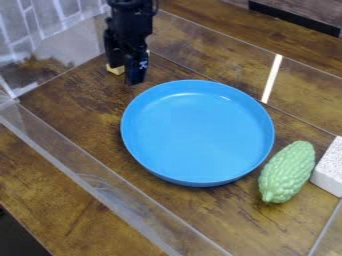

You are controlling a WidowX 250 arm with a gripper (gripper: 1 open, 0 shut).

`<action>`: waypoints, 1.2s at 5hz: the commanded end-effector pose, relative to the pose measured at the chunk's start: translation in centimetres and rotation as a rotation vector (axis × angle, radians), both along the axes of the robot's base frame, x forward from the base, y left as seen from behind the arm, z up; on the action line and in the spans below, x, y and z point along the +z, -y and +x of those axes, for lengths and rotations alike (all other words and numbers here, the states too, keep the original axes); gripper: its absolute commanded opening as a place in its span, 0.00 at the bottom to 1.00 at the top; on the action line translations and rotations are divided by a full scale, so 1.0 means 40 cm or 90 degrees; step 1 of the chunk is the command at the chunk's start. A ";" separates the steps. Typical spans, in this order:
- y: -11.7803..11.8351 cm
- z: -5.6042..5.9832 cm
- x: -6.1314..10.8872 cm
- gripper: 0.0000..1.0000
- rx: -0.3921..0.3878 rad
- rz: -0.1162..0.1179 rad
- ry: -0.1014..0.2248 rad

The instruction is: Put the yellow block in the blue tray

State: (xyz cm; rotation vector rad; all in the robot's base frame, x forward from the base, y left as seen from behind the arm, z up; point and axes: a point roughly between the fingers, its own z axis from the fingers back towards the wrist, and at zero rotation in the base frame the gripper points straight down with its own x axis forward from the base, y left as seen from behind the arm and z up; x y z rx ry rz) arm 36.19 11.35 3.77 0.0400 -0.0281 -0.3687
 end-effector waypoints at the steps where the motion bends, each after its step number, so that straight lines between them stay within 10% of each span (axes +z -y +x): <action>1: -0.022 0.028 0.041 0.00 0.005 0.012 0.039; 6: 0.009 -0.001 0.172 0.00 -0.010 0.007 0.069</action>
